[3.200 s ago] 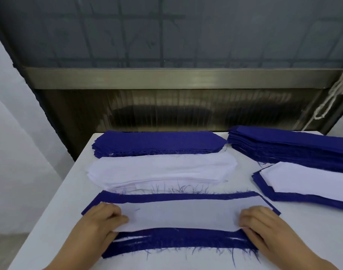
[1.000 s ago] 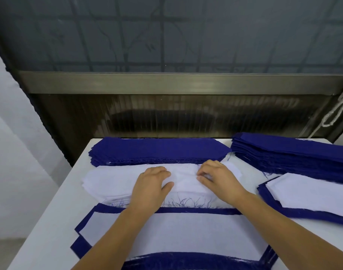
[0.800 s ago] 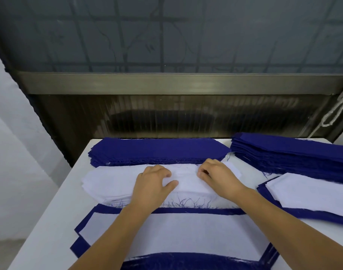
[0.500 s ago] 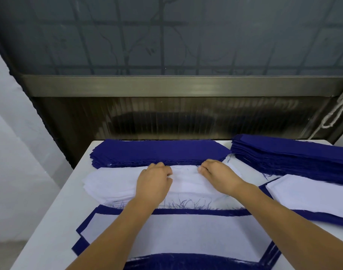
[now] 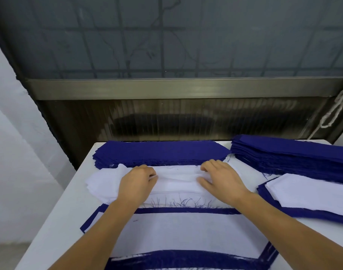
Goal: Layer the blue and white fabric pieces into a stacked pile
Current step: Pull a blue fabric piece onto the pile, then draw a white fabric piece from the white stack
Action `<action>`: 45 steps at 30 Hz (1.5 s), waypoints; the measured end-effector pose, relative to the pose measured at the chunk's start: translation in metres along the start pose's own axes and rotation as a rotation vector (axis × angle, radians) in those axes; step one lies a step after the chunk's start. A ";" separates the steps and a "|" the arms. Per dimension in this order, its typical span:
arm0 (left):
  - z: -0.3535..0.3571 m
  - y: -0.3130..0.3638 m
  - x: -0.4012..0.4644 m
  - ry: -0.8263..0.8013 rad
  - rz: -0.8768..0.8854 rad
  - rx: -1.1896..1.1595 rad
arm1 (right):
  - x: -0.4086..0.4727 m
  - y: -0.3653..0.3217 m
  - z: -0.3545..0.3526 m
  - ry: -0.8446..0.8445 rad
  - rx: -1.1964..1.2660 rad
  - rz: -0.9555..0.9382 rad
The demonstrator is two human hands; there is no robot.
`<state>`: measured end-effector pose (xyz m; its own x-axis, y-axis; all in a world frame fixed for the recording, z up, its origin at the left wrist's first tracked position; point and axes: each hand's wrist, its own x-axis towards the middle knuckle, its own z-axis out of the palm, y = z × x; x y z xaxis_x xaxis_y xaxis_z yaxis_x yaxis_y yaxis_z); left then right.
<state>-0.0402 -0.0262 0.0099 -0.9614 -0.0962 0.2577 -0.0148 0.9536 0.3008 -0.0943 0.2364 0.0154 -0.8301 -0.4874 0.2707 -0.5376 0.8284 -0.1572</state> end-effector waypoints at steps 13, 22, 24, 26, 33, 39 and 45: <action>-0.006 0.004 -0.010 0.027 0.080 0.048 | 0.011 -0.029 0.004 0.018 -0.049 0.028; -0.034 -0.043 -0.043 -0.051 0.116 0.134 | -0.044 0.025 -0.024 -0.069 -0.049 -0.047; -0.040 -0.045 -0.054 -0.053 0.138 0.105 | -0.058 0.029 -0.031 -0.068 -0.011 -0.025; -0.048 -0.052 -0.064 -0.053 0.138 0.055 | -0.073 0.031 -0.039 -0.084 0.030 -0.004; -0.098 -0.060 -0.078 -0.336 0.131 -0.199 | -0.107 0.038 -0.079 -0.335 0.399 0.133; -0.106 -0.039 -0.068 -0.119 0.081 -0.113 | -0.094 0.027 -0.089 0.040 0.273 0.124; -0.089 -0.053 -0.109 -0.019 0.241 -0.157 | -0.147 0.031 -0.057 0.299 0.037 -0.258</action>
<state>0.0894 -0.0916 0.0473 -0.9370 0.1349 0.3222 0.2563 0.8923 0.3717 0.0198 0.3494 0.0245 -0.5902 -0.5722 0.5694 -0.7326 0.6759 -0.0801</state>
